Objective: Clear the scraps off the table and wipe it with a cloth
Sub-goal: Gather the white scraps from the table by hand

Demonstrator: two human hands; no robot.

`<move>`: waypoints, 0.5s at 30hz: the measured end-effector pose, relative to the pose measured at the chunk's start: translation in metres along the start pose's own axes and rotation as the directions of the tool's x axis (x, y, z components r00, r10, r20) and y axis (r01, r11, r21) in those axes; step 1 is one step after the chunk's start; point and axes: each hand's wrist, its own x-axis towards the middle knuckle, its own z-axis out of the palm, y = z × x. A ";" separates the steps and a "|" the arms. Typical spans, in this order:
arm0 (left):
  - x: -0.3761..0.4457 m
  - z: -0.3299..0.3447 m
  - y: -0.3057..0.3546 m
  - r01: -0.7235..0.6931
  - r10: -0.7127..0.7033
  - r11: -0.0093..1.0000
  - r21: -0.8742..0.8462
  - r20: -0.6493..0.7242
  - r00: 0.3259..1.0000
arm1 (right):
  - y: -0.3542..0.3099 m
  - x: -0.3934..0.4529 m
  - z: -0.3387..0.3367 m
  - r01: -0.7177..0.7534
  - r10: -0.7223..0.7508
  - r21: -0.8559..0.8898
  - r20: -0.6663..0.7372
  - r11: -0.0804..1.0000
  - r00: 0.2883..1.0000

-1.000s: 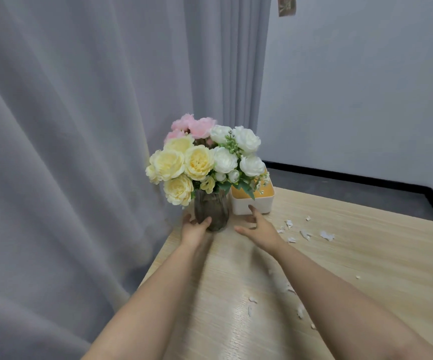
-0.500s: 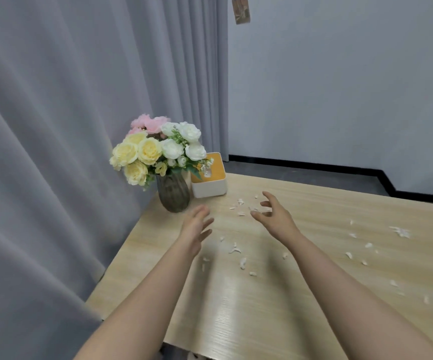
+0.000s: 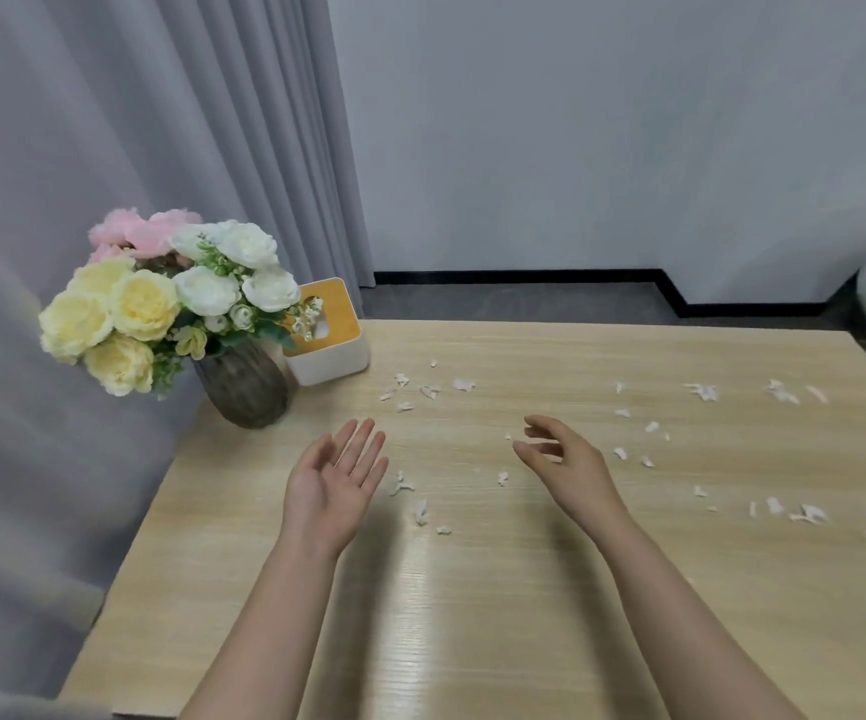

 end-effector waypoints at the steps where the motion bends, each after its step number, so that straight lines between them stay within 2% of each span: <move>1: 0.005 -0.003 0.005 0.020 -0.020 1.000 0.008 0.003 1.000 | 0.002 0.001 0.004 -0.009 0.009 -0.008 0.000 1.000 1.000; 9: 0.055 -0.025 0.055 0.098 -0.098 0.994 0.045 0.008 0.995 | 0.015 0.018 0.051 -0.119 0.118 -0.021 -0.019 0.993 0.993; 15: 0.084 -0.029 0.050 0.157 -0.156 0.987 0.026 -0.017 0.988 | 0.028 0.038 0.071 -0.173 0.174 -0.094 0.001 0.980 0.985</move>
